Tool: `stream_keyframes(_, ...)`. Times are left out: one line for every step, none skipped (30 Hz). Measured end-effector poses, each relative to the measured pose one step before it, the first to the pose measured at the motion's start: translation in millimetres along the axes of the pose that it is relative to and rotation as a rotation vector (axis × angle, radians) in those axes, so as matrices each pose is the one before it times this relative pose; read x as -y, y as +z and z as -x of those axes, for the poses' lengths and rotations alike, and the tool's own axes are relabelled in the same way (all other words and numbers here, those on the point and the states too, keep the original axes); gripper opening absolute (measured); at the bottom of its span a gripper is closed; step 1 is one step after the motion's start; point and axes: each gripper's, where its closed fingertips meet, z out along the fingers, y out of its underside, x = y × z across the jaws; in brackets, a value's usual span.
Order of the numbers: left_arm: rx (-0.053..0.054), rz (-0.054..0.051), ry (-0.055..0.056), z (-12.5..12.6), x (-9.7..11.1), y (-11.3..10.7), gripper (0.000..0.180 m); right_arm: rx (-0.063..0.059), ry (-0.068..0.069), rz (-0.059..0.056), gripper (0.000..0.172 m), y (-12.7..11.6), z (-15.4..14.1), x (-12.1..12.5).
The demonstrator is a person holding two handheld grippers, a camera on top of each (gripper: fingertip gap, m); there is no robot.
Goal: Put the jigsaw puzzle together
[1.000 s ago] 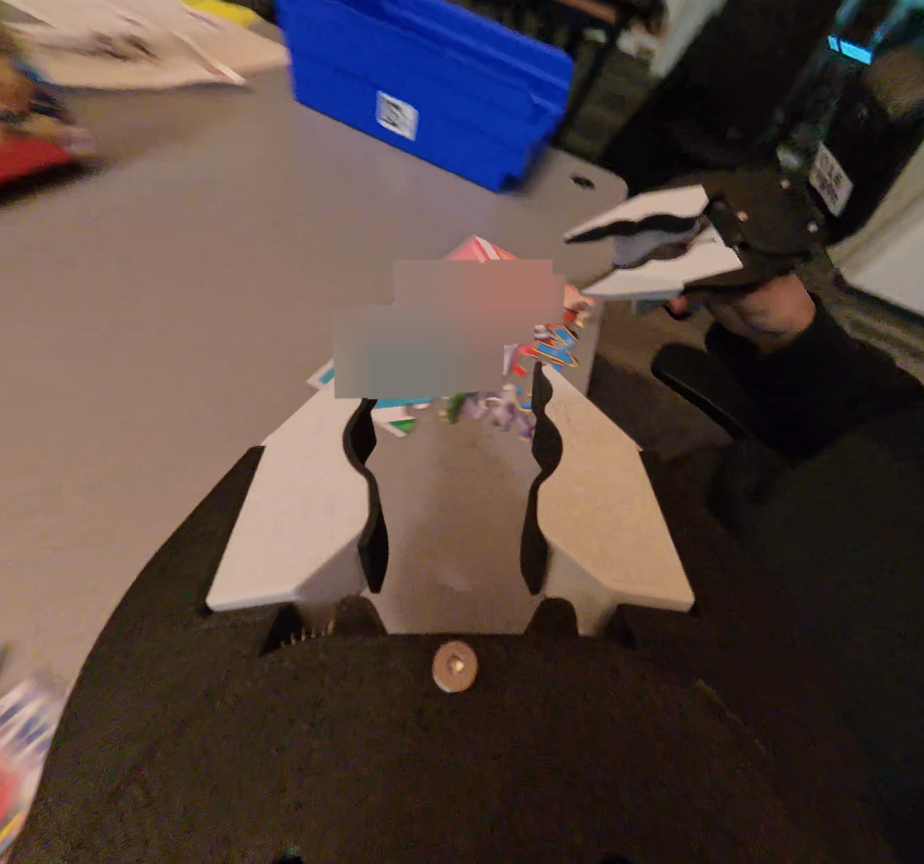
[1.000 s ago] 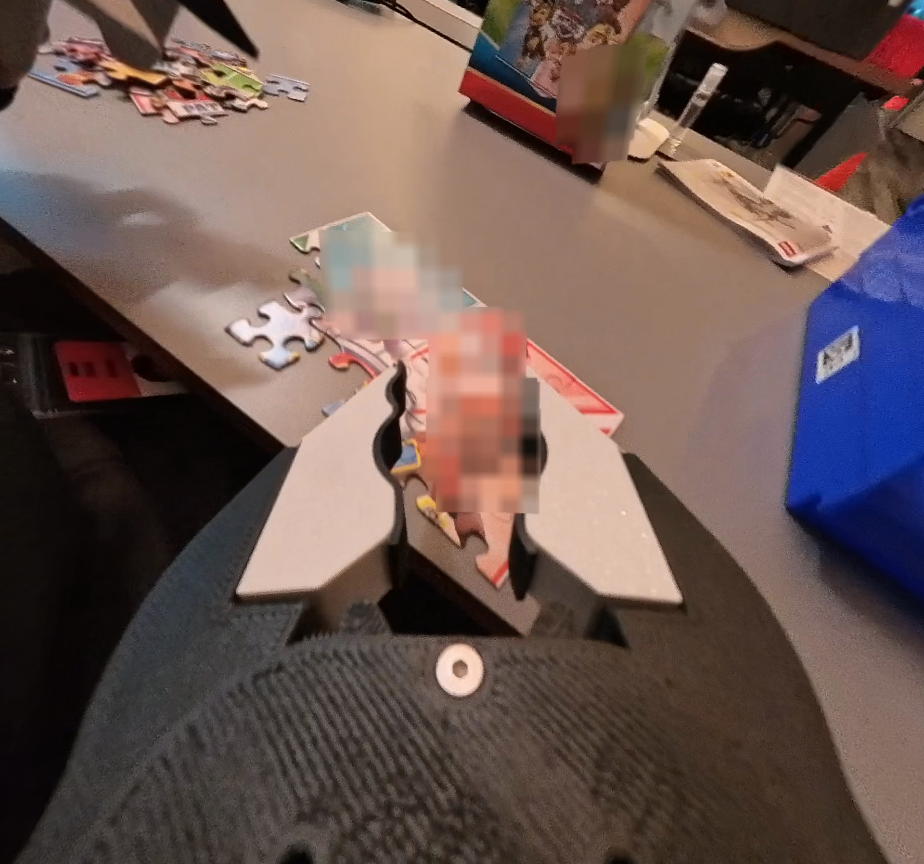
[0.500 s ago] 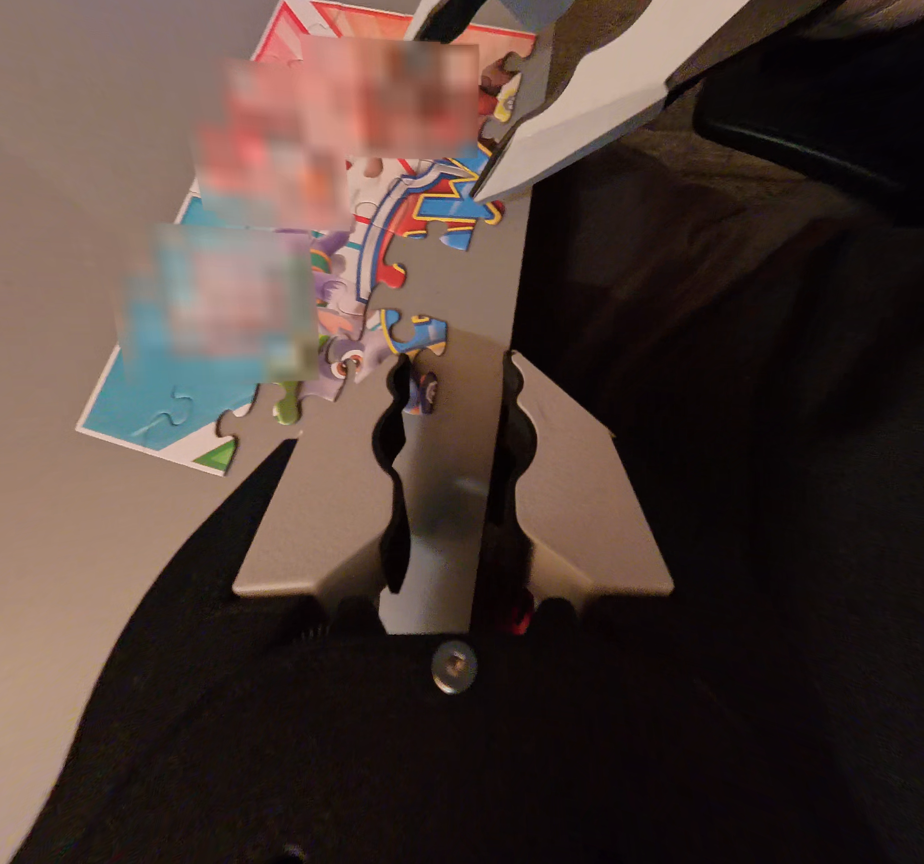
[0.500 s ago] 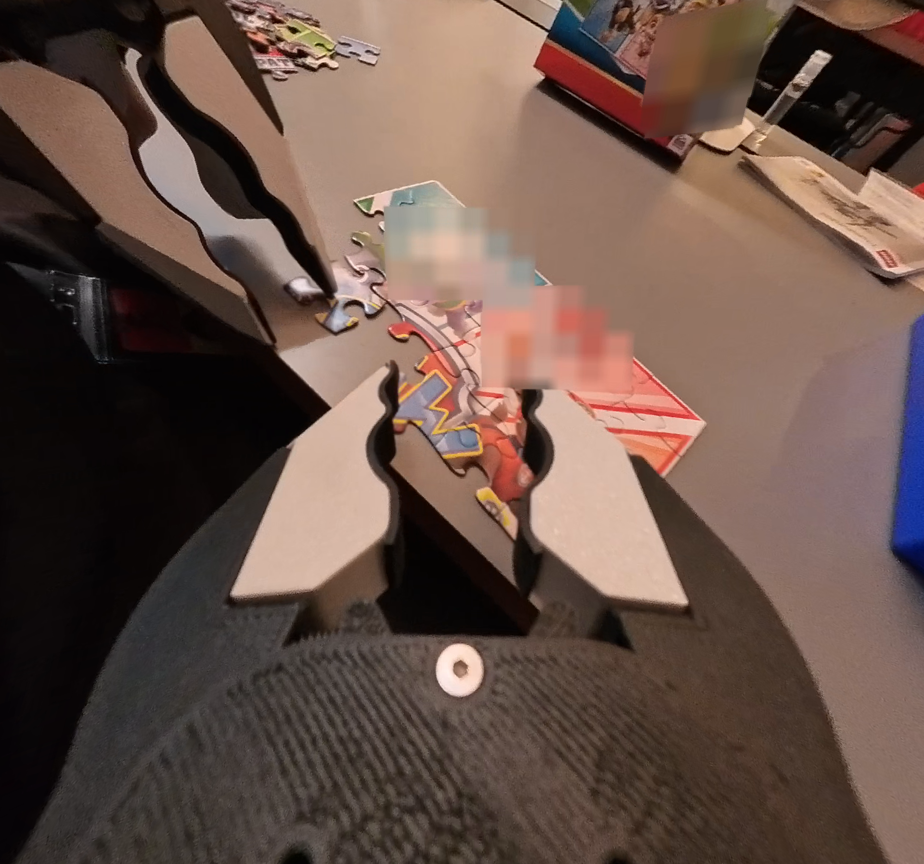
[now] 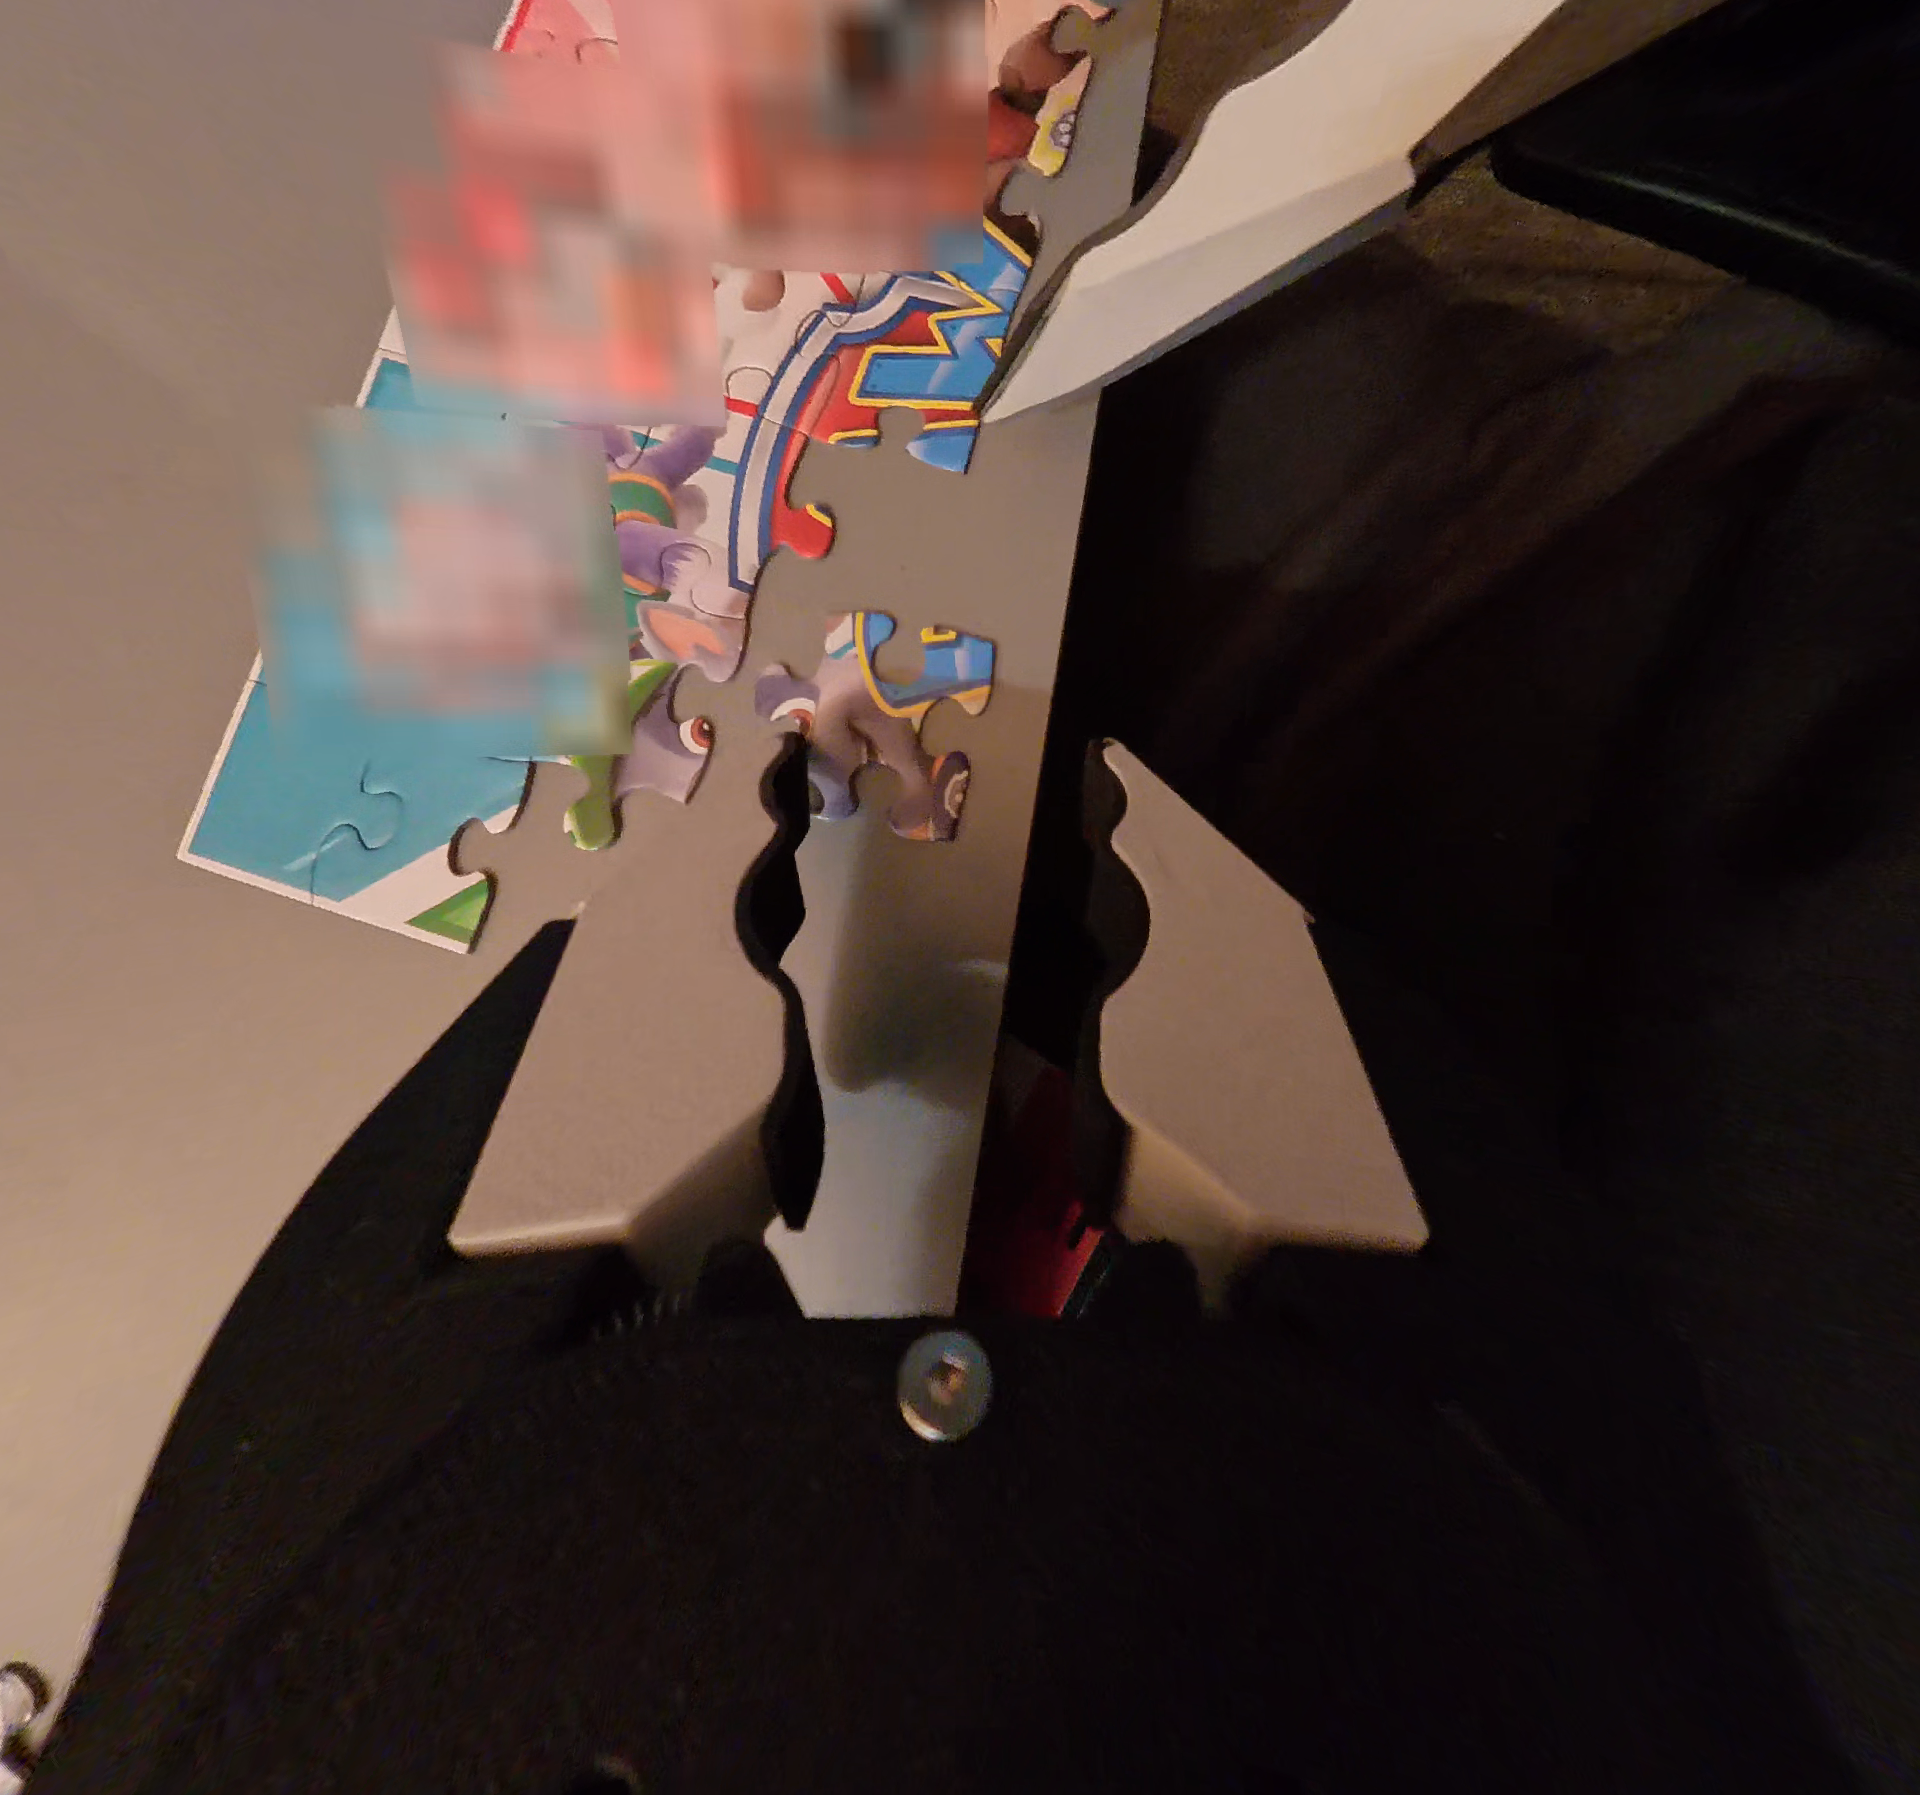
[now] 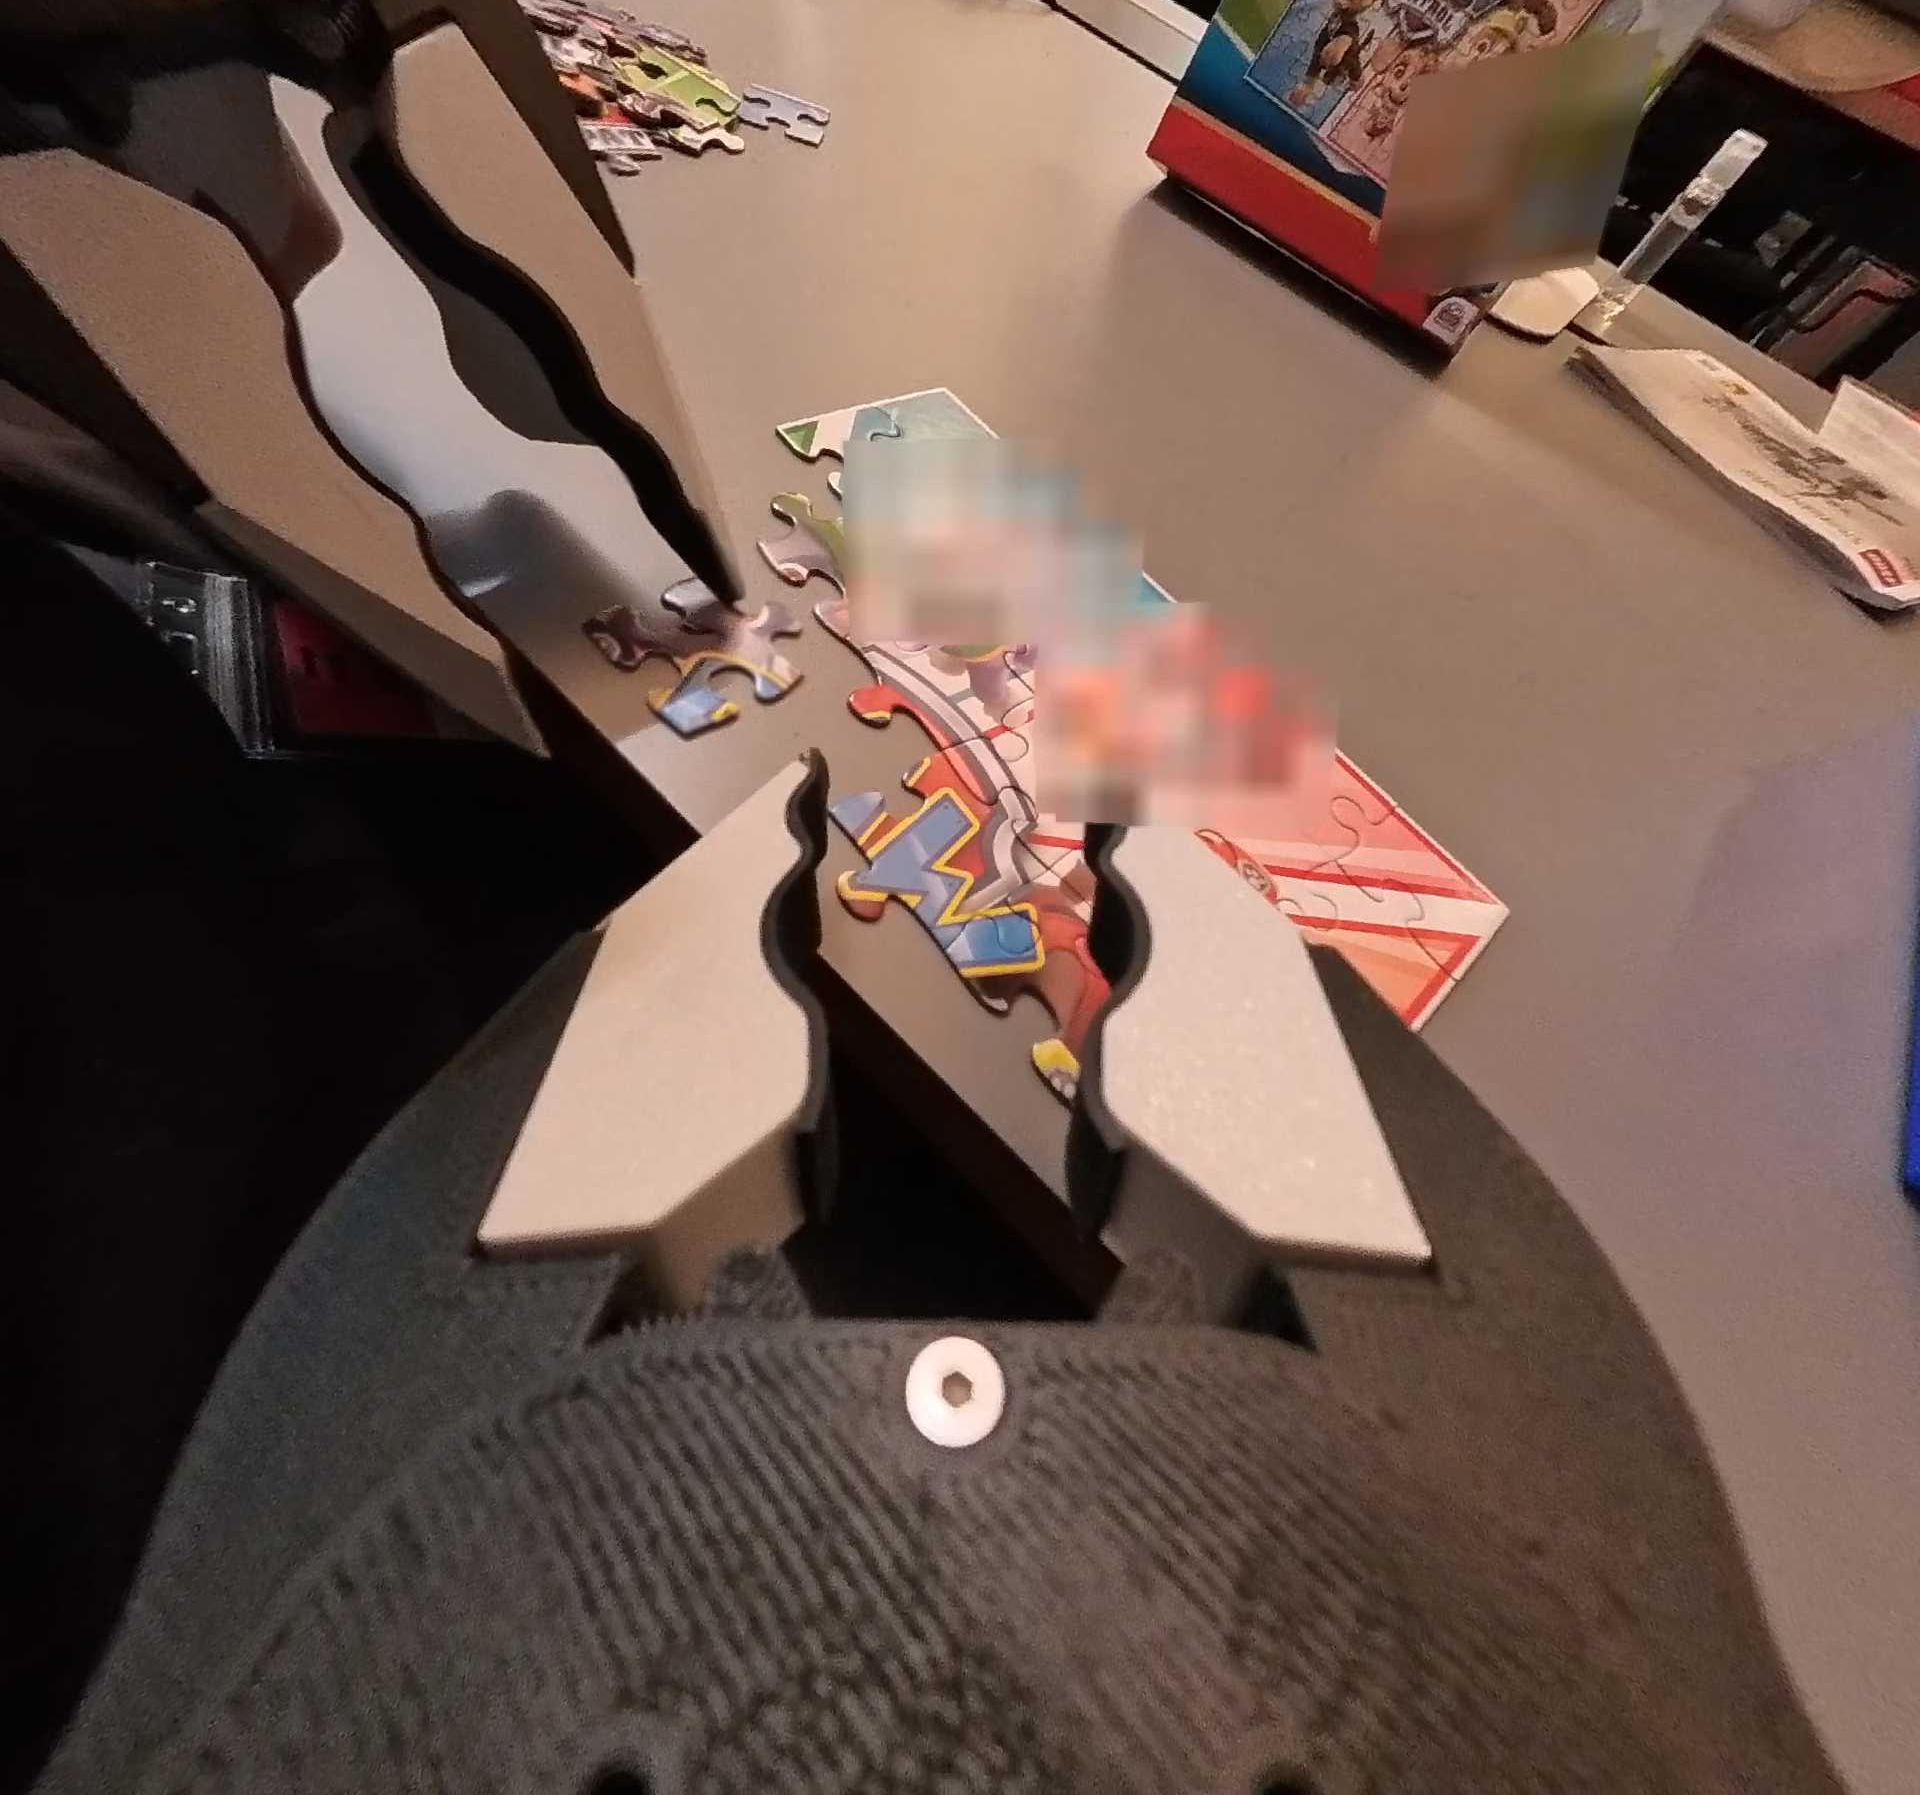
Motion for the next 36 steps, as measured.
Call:
stream_keyframes(-0.0032,0.0007,0.011,-1.04,-0.37,-0.21,0.052,-0.0002,-0.0011,0.0024,0.049,0.34,0.14,-0.49)
stream_keyframes(-0.0047,-0.0017,0.0132,-1.32,-0.07,-0.23,0.052,-0.0007,-0.0017,0.0024,0.049,0.38,0.05,-0.58)
stream_keyframes(-0.0052,-0.0015,0.0104,-1.44,0.24,-0.48,0.049,-0.001,-0.002,0.0023,0.049,0.29,0.1,-0.46)
stream_keyframes(-0.0076,-0.0003,0.0119,-2.13,0.31,-0.69,0.043,-0.0008,-0.0017,0.0016,0.049,0.34,0.15,-0.36)
stream_keyframes(-0.0051,0.002,0.0154,-2.02,0.19,-0.9,0.038,-0.0004,-0.001,0.0001,0.049,0.18,0.04,0.01)
stream_keyframes(-0.0006,0.0043,0.0169,-1.55,0.0,-0.75,0.03,0.0,0.0,-0.0007,0.049,0.12,0.1,0.05)
stream_keyframes(0.0041,0.0089,0.0123,-0.69,-0.74,-0.32,0.03,0.0001,0.0007,-0.0006,0.049,0.03,-0.08,-0.08)
stream_keyframes(0.002,0.0073,0.0058,-0.68,-0.4,-0.27,0.03,-0.0001,0.001,-0.0002,0.049,-0.03,-0.17,-0.17)
stream_keyframes(-0.0035,0.005,0.0052,-1.0,-0.42,-0.69,0.03,-0.0005,0.0009,-0.0001,0.049,0.01,-0.23,-0.27)
stream_keyframes(-0.005,0.0028,0.0041,-0.68,-0.49,-1.1,0.03,-0.0007,0.0009,0.0,0.049,-0.09,-0.45,-0.27)
stream_keyframes(-0.0097,-0.0136,0.0022,-1.01,1.64,-2.47,0.014,-0.0008,0.0006,-0.0004,0.049,-0.26,-0.34,-0.16)
stream_keyframes(-0.0023,-0.0331,0.0013,0.54,4.2,-4.11,0.004,-0.0014,-0.0001,-0.0006,0.049,-0.34,-0.37,-0.02)
stream_keyframes(-0.0048,-0.0318,-0.0052,1.09,3.91,-4.37,0.0,-0.0019,-0.0006,-0.0008,0.049,-0.5,-0.48,0.15)
stream_keyframes(-0.0055,-0.0214,-0.0146,1.86,2.21,-3.72,0.0,-0.0018,-0.0006,-0.0019,0.049,-0.52,-0.38,0.4)
stream_keyframes(-0.0045,-0.0093,-0.0179,2.47,0.05,-2.66,0.0,-0.0014,-0.0001,-0.0031,0.048,-0.46,-0.38,0.53)
stream_keyframes(-0.0031,0.0021,-0.0163,2.66,-1.83,-1.63,0.0,-0.0006,0.0006,-0.0028,0.048,-0.33,-0.14,0.47)
stream_keyframes(0.0027,0.003,-0.0088,2.8,-2.12,-0.95,0.0,0.0,0.0009,-0.0012,0.048,-0.1,-0.1,0.15)
stream_keyframes(0.0094,0.0013,-0.0004,2.82,-1.68,-1.11,0.0,-0.0002,0.0003,-0.0001,0.048,-0.11,-0.06,-0.05)
stream_keyframes(0.0177,0.0006,0.0044,3.49,-0.82,-1.83,0.0,-0.0011,-0.001,0.0004,0.048,0.0,-0.13,-0.02)
stream_keyframes(0.0268,-0.0044,0.0075,4.9,0.33,-3.19,0.0,-0.0018,-0.0021,0.0006,0.048,-0.09,-0.12,0.09)
stream_keyframes(0.0338,-0.007,0.0058,6.67,0.54,-4.9,0.0,-0.002,-0.0026,0.0002,0.048,-0.15,-0.14,0.12)
stream_keyframes(0.0386,-0.0075,-0.0025,9.06,0.13,-6.55,0.0,-0.0016,-0.0028,-0.0005,0.048,-0.2,0.0,0.31)
stream_keyframes(0.0394,-0.0073,-0.0117,11.24,-1.02,-7.84,0.0,-0.0011,-0.0031,-0.0008,0.048,-0.12,0.01,0.15)
stream_keyframes(0.0407,-0.0073,-0.0202,13.56,-2.13,-9.09,0.0,-0.001,-0.0031,-0.0006,0.048,-0.01,0.02,0.06)
stream_keyframes(0.0442,-0.0066,-0.027,15.98,-3.59,-10.06,0.0,-0.0007,-0.0021,0.0001,0.048,0.1,0.13,-0.19)
stream_keyframes(0.0453,-0.0089,-0.0334,17.64,-4.3,-10.69,0.0,0.0001,-0.0008,0.0006,0.047,0.22,0.17,-0.24)
stream_keyframes(0.043,-0.0119,-0.0363,18.27,-4.64,-10.68,0.0,0.0006,0.0,0.0003,0.048,0.17,0.19,-0.15)
stream_keyframes(0.0472,-0.011,-0.037,19.58,-5.41,-10.65,0.0,0.0005,0.0004,0.0001,0.048,0.27,0.16,-0.1)
stream_keyframes(0.0495,-0.0053,-0.0374,20.32,-6.47,-10.05,0.0,0.0005,0.0004,0.0002,0.048,0.27,0.16,-0.11)
stream_keyframes(0.0462,-0.0002,-0.0382,20.01,-7.5,-9.1,0.0,0.0005,-0.0001,0.0006,0.048,0.42,0.29,-0.14)
stream_keyframes(0.0331,-0.0028,-0.0414,17.44,-6.7,-7.82,0.0,0.0002,-0.0007,0.0015,0.048,0.36,0.21,-0.27)
stream_keyframes(-0.0032,-0.0125,-0.0442,10.11,-3.79,-6.66,0.0,0.0009,-0.0007,0.0022,0.048,0.62,0.46,-0.41)
stream_keyframes(-0.0468,-0.0253,-0.041,0.56,0.67,-5.47,0.0,0.0024,0.0005,0.0015,0.048,0.6,0.64,-0.26)
stream_keyframes(-0.0757,-0.0398,-0.033,-7.91,5.18,-3.52,0.0,0.0036,0.0019,0.0,0.048,0.87,0.92,-0.2)
stream_keyframes(-0.1068,-0.0531,-0.0142,-17.18,8.7,0.03,0.0,0.0061,0.0035,-0.0004,0.048,1.11,1.32,-0.18)
stream_keyframes(-0.1213,-0.0487,0.0008,-23.06,8.51,5.29,0.0,0.0083,0.0044,-0.0008,0.048,1.28,1.91,-0.21)
